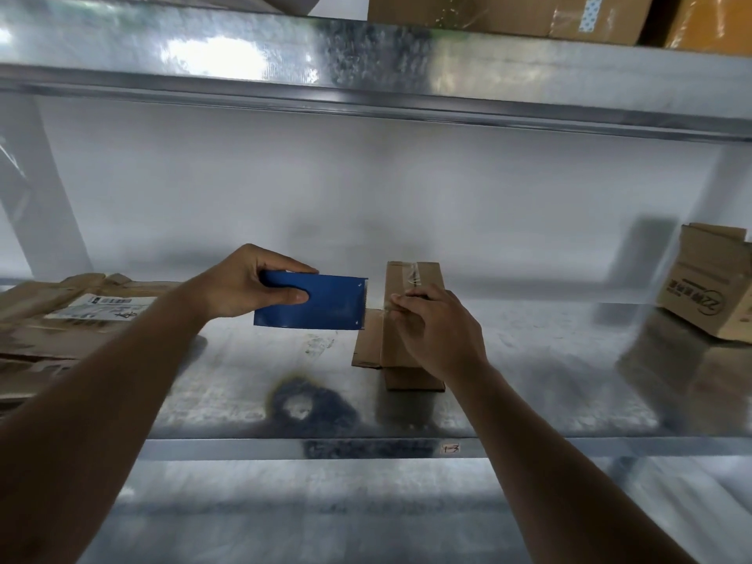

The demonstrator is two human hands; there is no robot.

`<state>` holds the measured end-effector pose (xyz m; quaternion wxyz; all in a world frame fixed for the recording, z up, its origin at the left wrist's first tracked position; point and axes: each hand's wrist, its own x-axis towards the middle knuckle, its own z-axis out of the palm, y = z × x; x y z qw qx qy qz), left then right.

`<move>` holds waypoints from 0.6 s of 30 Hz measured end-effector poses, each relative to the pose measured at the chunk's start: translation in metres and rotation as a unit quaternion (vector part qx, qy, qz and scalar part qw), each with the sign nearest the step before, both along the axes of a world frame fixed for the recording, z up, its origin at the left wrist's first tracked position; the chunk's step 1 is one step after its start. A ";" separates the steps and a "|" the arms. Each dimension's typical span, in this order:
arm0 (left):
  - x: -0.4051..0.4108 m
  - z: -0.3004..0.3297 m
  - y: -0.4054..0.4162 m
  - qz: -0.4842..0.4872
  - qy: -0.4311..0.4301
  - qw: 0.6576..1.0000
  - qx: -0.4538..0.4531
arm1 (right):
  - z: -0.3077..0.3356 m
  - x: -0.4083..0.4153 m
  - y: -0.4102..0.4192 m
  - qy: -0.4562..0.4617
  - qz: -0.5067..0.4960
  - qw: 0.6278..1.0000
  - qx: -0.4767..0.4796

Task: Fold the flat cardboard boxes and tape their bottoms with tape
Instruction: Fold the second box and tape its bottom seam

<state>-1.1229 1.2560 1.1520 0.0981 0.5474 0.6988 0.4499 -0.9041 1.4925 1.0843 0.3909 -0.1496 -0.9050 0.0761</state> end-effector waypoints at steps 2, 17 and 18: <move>0.003 0.001 0.006 0.010 0.020 1.000 -0.008 | 0.004 -0.002 -0.005 -0.003 -0.008 1.000 -0.022; 0.023 -0.016 0.034 0.090 0.098 0.990 0.049 | 0.015 -0.028 -0.033 -0.043 -0.150 0.986 -0.061; 0.025 -0.015 0.034 0.093 0.106 0.989 0.054 | 0.014 -0.029 -0.033 -0.042 -0.152 0.986 -0.061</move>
